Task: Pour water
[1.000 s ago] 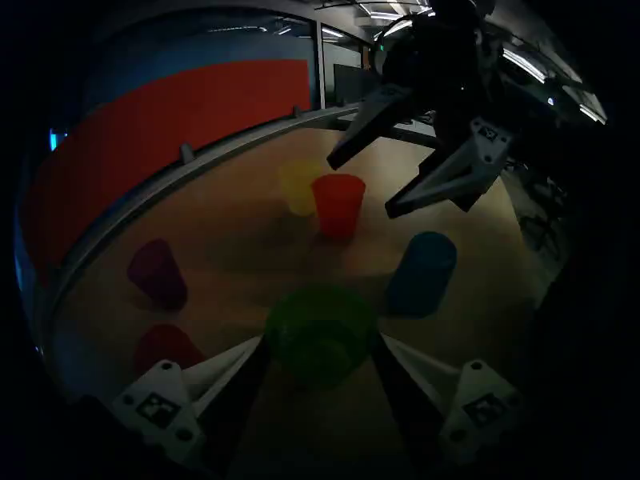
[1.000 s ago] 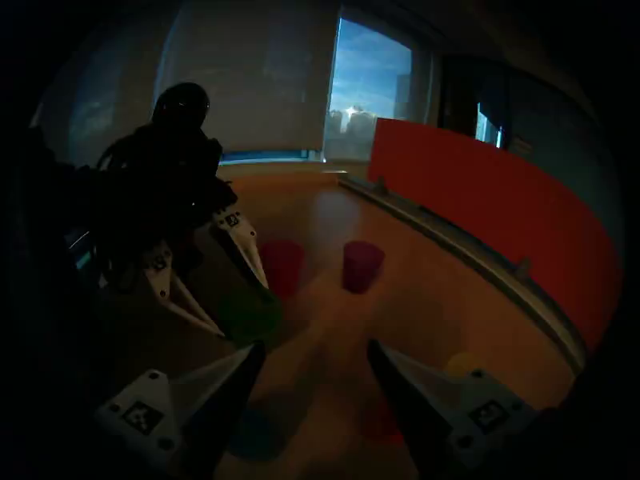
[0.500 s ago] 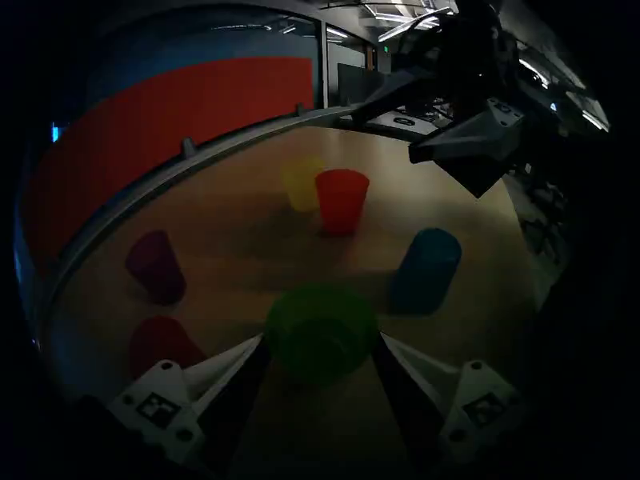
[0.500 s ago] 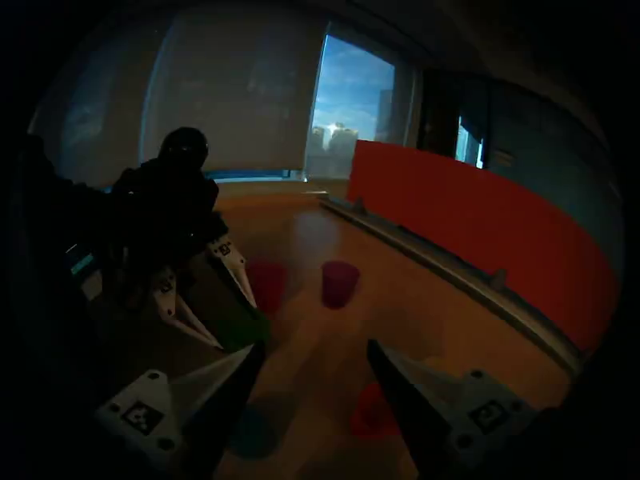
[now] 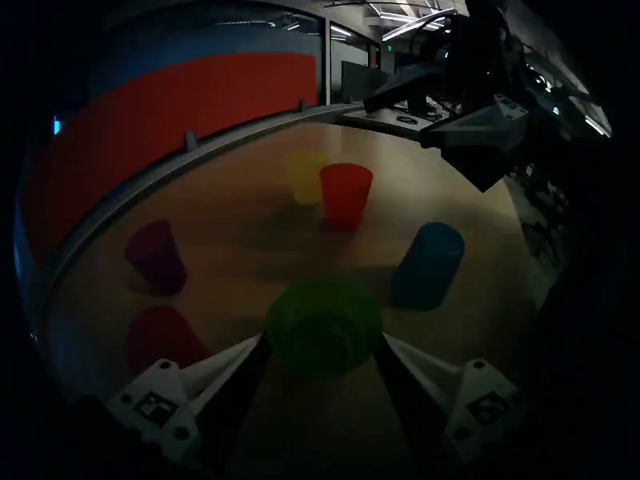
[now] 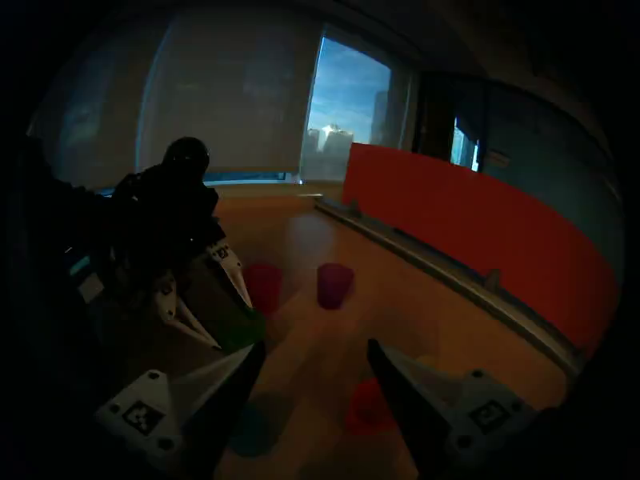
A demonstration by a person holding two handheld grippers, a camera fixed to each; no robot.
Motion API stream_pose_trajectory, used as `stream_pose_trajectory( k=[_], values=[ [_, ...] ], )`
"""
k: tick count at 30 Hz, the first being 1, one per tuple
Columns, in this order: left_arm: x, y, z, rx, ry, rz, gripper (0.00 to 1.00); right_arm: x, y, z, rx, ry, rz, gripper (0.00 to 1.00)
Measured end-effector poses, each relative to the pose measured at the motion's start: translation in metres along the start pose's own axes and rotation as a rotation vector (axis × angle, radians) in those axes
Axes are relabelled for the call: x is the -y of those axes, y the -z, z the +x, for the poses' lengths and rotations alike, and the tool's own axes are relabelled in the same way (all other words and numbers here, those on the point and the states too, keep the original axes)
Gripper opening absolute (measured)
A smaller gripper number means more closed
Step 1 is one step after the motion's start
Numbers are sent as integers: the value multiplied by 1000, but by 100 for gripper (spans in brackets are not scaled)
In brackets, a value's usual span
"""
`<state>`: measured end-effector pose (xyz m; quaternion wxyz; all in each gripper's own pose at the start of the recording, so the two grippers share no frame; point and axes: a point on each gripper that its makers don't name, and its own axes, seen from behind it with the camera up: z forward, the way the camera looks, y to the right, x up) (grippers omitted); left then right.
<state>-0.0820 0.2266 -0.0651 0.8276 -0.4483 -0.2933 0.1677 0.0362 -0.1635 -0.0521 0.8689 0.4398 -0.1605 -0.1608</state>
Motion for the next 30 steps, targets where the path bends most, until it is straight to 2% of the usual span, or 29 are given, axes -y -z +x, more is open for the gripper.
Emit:
stream_pose_trajectory(
  k=[8, 14, 22, 30],
  values=[
    [2, 8, -6, 6, 7, 15, 93, 0, 2, -1, 2, 3, -7, 97],
    [12, 32, -14, -14, 30, 65, 93, -3, 5, -1, -15, -10, -27, 97],
    [42, 81, -13, -106, 113, 192, 94, -11, 14, 2, -66, -56, -77, 98],
    [84, 141, 7, -268, 175, 368, 94, -21, 31, 2, -117, -102, -169, 98]
  ],
)
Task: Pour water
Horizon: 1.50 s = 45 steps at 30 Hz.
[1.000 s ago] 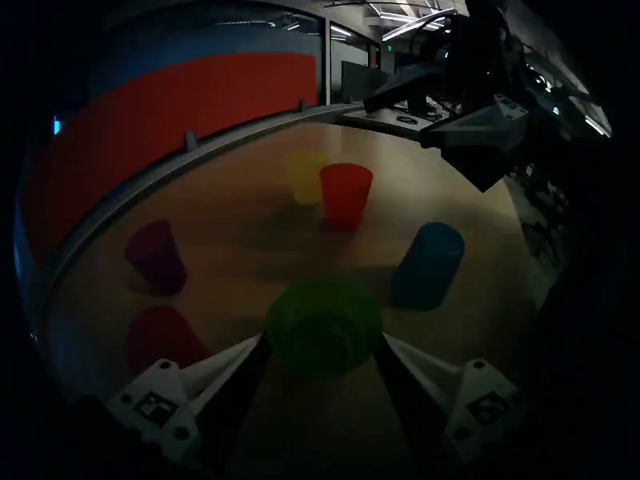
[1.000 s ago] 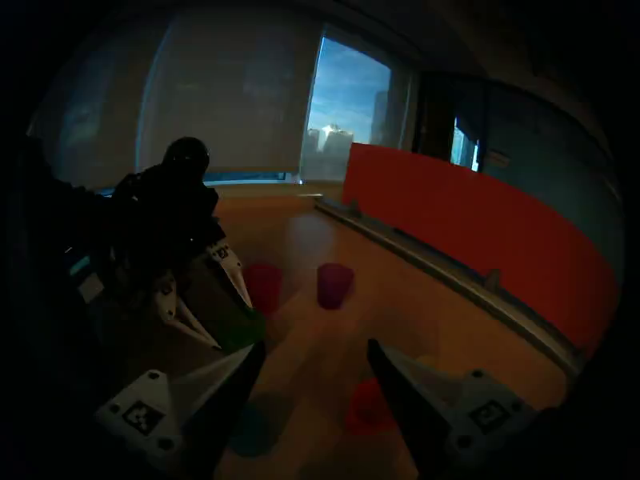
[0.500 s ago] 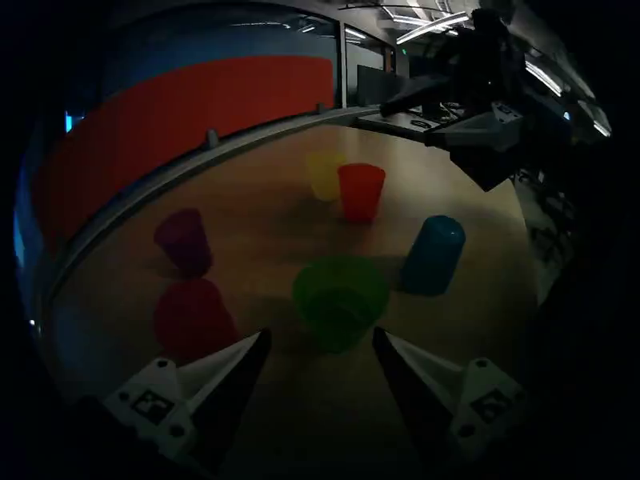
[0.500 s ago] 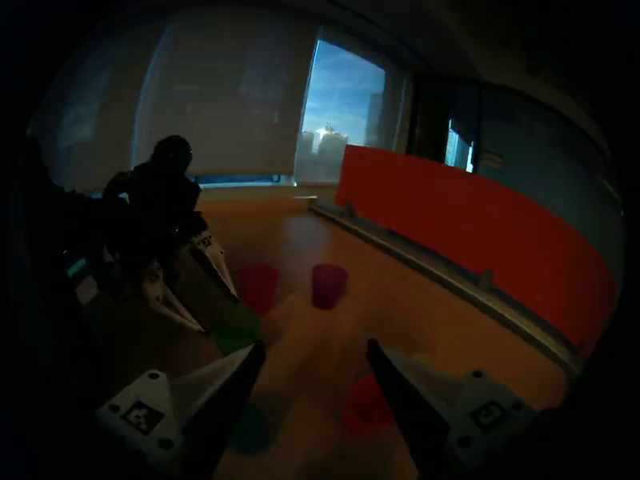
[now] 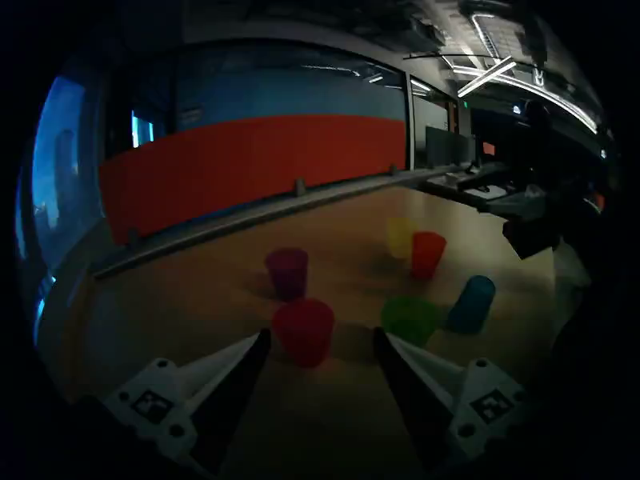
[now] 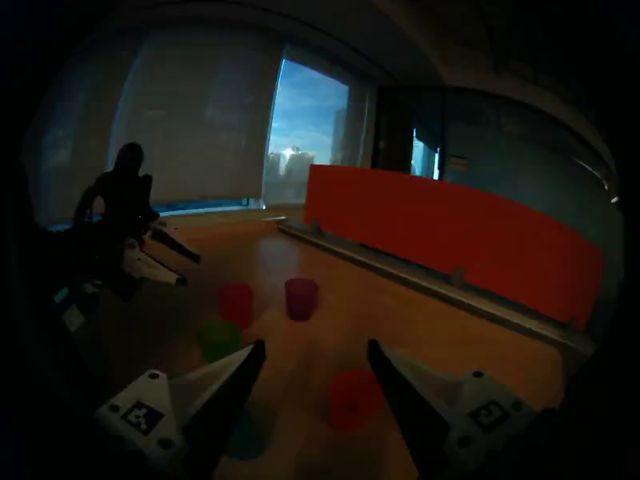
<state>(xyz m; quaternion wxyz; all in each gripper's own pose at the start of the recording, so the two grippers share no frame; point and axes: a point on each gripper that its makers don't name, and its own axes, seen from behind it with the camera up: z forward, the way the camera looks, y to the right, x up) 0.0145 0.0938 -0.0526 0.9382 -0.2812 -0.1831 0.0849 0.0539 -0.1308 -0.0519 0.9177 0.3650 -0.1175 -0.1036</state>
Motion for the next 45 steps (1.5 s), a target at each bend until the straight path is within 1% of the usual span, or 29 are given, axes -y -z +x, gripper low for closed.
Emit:
stream_pose_trajectory(
  k=[5, 8, 11, 14, 17, 20, 21, 23, 26, 29, 35, 41, 45],
  values=[
    [34, 22, 28, -113, 64, 104, 94, -8, 11, 0, -28, -36, -61, 98],
    [49, 31, 41, -170, 92, 161, 94, -16, 16, -1, -42, -54, -106, 98],
    [62, 39, 52, -213, 102, 222, 94, -23, 21, -1, -60, -69, -155, 99],
    [71, 44, 62, -257, 114, 277, 94, -31, 28, 0, -83, -84, -205, 99],
    [74, 49, 74, -312, 148, 313, 94, -40, 35, 1, -106, -103, -255, 99],
    [81, 53, 77, -353, 187, 359, 94, -49, 44, 5, -135, -120, -310, 99],
    [84, 54, 77, -360, 189, 379, 94, -52, 47, 6, -143, -123, -325, 99],
    [90, 56, 74, -371, 190, 423, 94, -56, 53, 10, -162, -128, -357, 99],
    [93, 56, 69, -376, 169, 481, 94, -62, 60, 13, -174, -132, -397, 99],
    [92, 53, 65, -376, 156, 515, 94, -69, 65, 14, -172, -137, -435, 99],
    [89, 51, 61, -408, 145, 562, 94, -76, 72, 13, -164, -158, -498, 99],
    [94, 49, 45, -409, 134, 622, 94, -80, 75, 10, -155, -191, -534, 99],
    [97, 42, 30, -402, 139, 628, 94, -81, 72, 9, -143, -199, -546, 99]
  ],
)
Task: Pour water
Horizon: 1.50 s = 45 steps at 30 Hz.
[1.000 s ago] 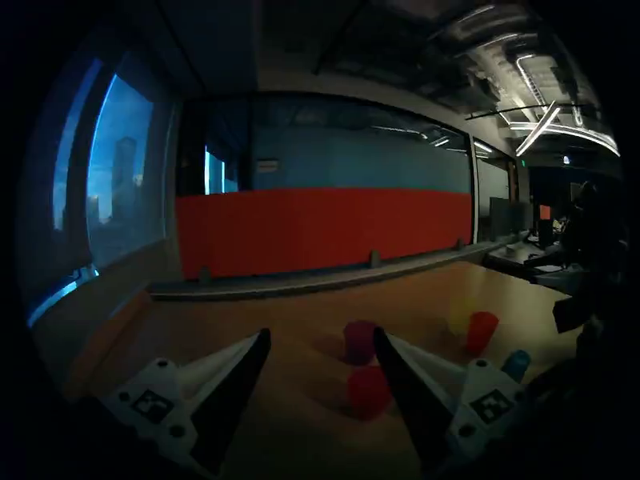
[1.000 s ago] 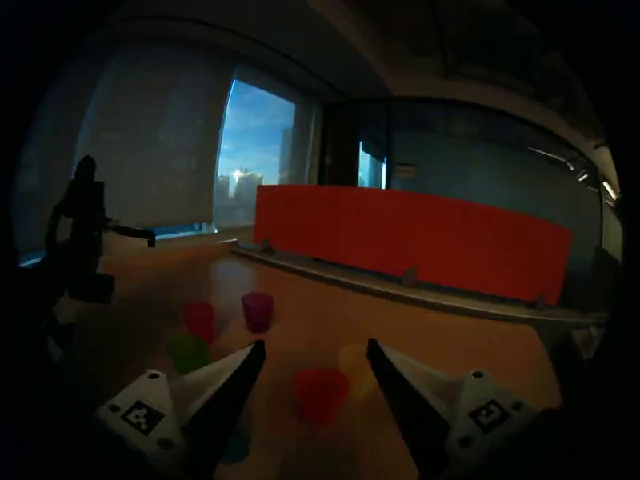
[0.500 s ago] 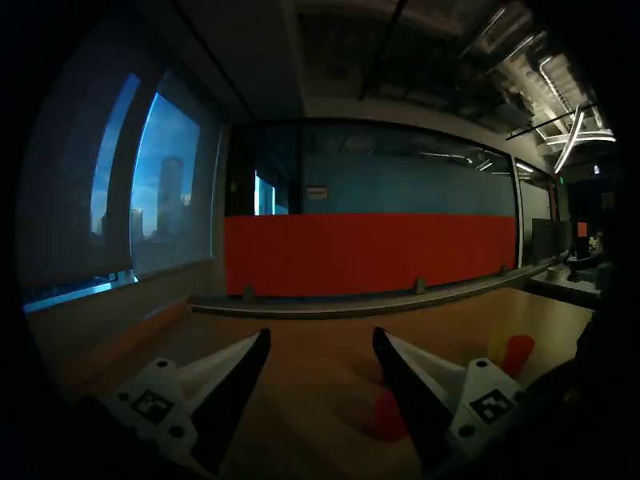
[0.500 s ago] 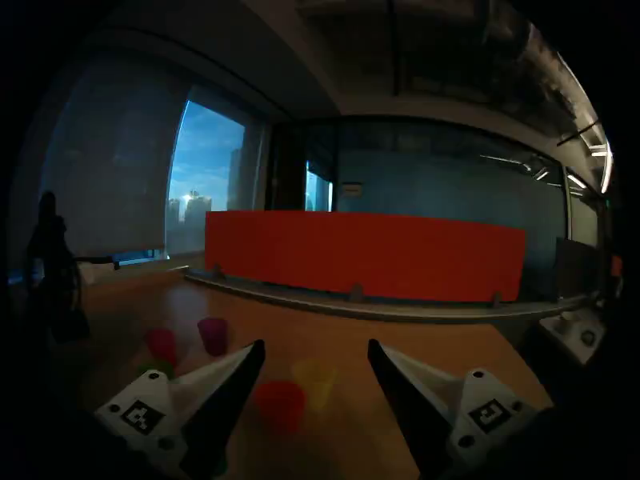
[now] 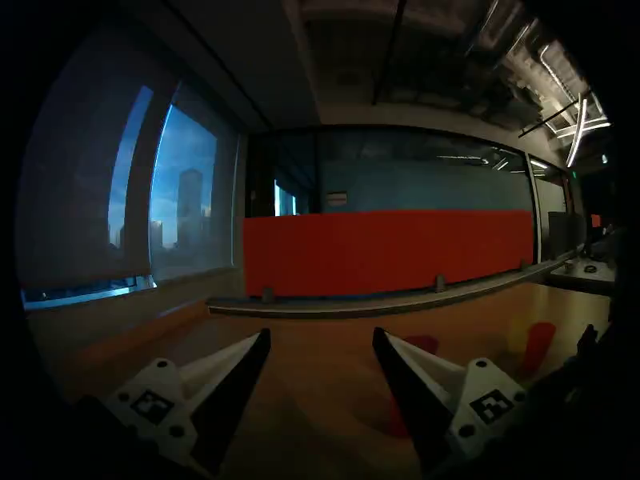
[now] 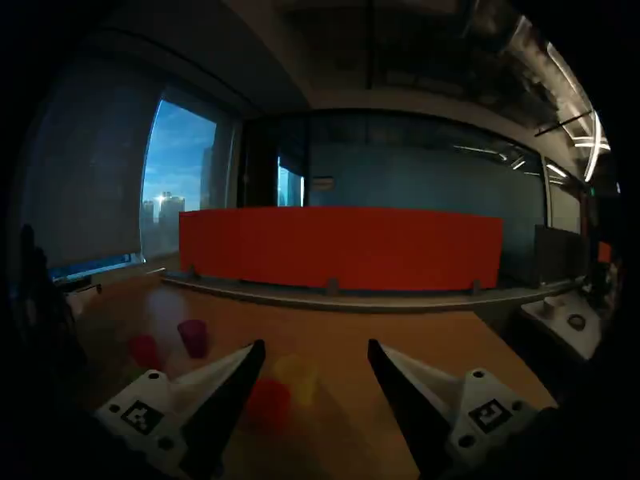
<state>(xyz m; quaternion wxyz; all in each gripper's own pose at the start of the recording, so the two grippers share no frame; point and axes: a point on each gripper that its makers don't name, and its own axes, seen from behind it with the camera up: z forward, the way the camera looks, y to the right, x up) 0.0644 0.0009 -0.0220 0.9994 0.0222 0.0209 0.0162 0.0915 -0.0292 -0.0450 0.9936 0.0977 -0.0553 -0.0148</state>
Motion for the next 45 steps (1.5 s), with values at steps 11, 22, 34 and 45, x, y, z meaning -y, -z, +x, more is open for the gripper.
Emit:
stream_pose_trajectory(
  k=[11, 22, 34, 45],
  values=[
    [-4, -8, -31, 14, 7, -17, 94, 17, -14, 0, 24, 6, 6, 99],
    [-2, -12, -45, 16, 31, -36, 94, 17, -17, -2, 31, 5, 0, 99],
    [-4, -17, -59, 24, 22, -47, 94, 17, -19, -3, 31, 6, 1, 99],
    [-2, -19, -64, 40, 35, -45, 94, 17, -21, -2, 31, -5, 9, 99]
  ],
)
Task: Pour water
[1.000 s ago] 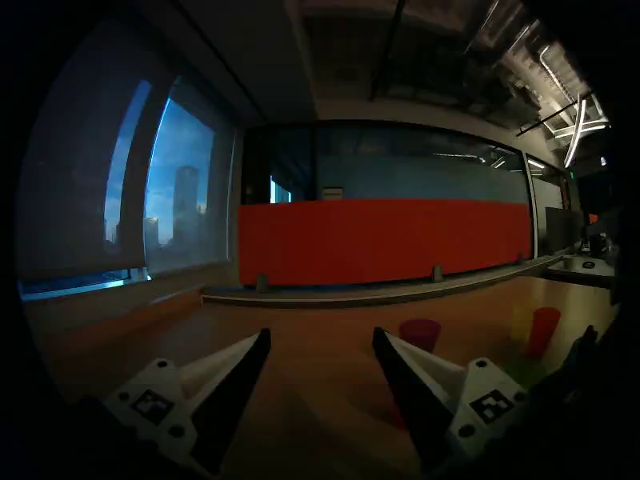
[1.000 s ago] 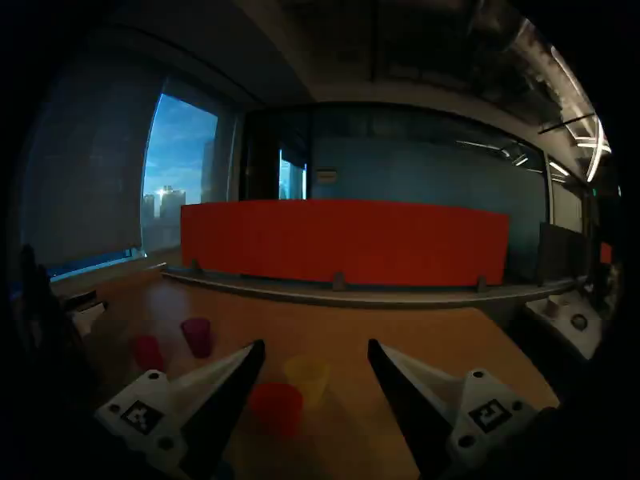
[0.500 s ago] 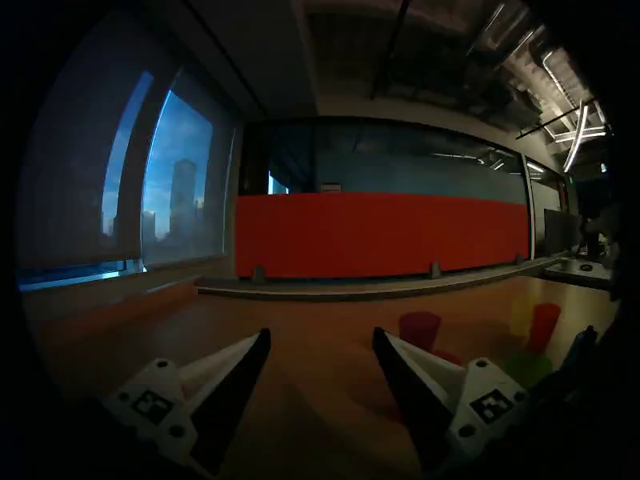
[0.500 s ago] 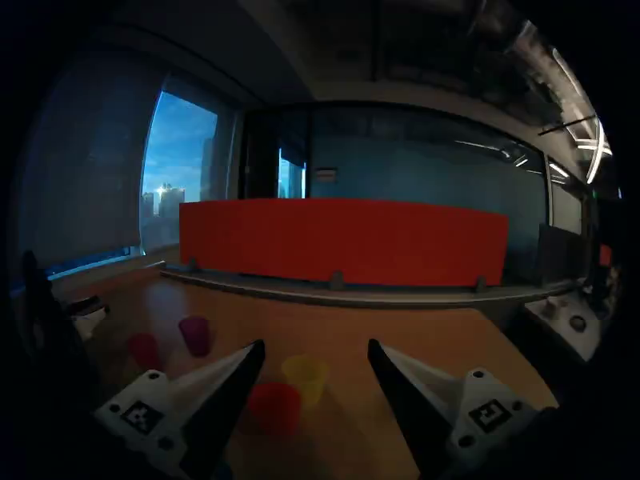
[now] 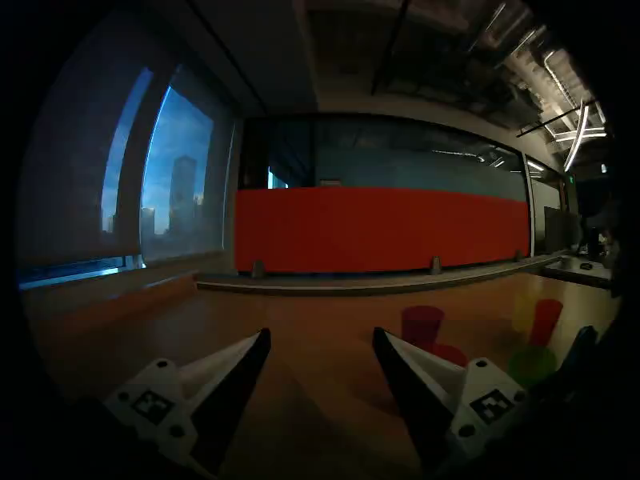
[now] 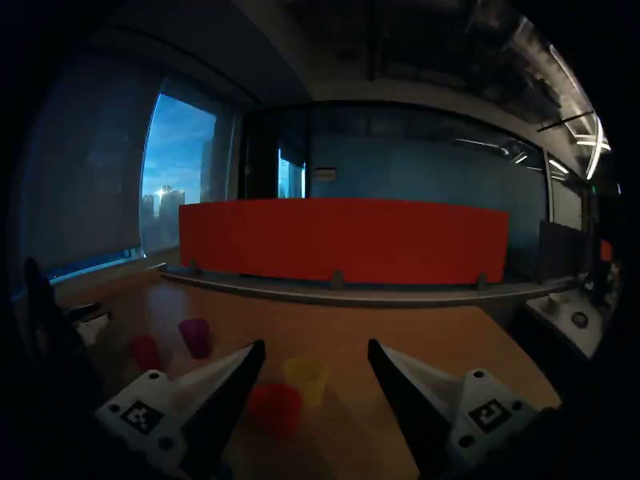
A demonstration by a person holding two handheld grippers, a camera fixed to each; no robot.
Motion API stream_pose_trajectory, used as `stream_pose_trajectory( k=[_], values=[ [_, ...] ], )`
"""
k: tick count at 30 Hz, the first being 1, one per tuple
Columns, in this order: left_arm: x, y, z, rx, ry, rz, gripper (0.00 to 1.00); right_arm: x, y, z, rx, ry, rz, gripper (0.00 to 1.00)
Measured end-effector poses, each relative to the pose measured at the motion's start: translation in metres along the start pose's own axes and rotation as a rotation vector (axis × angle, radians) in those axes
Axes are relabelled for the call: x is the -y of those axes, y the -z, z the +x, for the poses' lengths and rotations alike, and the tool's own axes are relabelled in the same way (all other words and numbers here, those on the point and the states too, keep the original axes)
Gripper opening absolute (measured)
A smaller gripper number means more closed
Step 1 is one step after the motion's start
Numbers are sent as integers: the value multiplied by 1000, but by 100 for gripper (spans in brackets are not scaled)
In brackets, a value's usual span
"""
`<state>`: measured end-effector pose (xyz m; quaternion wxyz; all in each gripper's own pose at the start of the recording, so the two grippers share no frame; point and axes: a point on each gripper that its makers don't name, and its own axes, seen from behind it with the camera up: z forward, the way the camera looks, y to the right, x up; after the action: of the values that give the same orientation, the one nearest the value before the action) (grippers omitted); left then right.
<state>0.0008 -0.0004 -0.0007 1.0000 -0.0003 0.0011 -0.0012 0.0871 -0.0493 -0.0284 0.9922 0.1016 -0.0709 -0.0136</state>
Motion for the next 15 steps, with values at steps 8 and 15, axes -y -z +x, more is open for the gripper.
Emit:
stream_pose_trajectory(
  k=[8, 15],
  values=[
    [-1, 0, -1, 2, -2, 0, 94, -1, 2, 3, -21, -3, 13, 99],
    [0, 0, -1, 2, -2, 0, 94, -9, 6, 9, -67, -4, 18, 99]
  ],
)
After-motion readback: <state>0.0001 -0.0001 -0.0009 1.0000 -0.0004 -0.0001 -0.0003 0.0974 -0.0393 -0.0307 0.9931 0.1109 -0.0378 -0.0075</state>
